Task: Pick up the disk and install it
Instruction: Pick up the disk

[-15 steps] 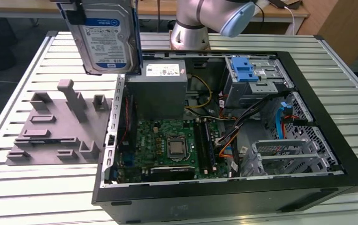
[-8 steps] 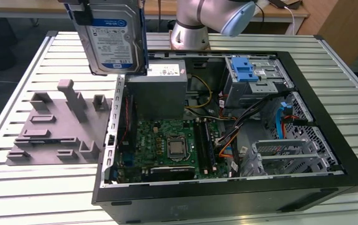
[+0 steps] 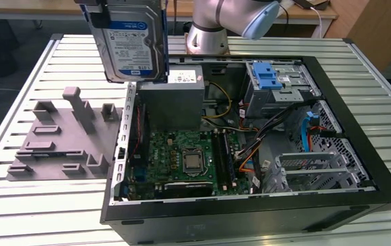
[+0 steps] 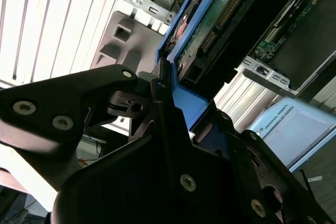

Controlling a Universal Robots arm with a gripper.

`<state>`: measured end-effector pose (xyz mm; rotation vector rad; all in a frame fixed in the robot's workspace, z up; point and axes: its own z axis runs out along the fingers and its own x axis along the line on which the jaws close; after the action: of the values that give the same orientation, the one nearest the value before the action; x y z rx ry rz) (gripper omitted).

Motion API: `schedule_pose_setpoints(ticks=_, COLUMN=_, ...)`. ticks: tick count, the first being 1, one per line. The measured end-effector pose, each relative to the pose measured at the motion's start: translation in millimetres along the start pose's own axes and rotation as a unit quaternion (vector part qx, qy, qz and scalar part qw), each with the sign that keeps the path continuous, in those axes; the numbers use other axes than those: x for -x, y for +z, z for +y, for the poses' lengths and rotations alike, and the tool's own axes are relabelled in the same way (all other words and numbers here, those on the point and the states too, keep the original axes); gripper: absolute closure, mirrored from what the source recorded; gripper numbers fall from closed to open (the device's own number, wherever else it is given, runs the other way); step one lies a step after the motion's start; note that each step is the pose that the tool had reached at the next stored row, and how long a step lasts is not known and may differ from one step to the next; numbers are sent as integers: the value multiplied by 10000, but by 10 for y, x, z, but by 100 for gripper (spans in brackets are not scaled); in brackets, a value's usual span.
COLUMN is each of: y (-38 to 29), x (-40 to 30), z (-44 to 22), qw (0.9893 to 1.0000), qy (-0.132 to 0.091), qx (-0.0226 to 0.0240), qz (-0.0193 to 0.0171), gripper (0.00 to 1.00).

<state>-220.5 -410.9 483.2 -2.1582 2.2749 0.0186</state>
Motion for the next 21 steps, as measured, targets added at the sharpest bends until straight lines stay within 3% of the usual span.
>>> schedule_pose_setpoints(ticks=21, y=-1, x=-16, z=-331, qw=10000, qy=1, qx=0, qz=0, gripper=64)
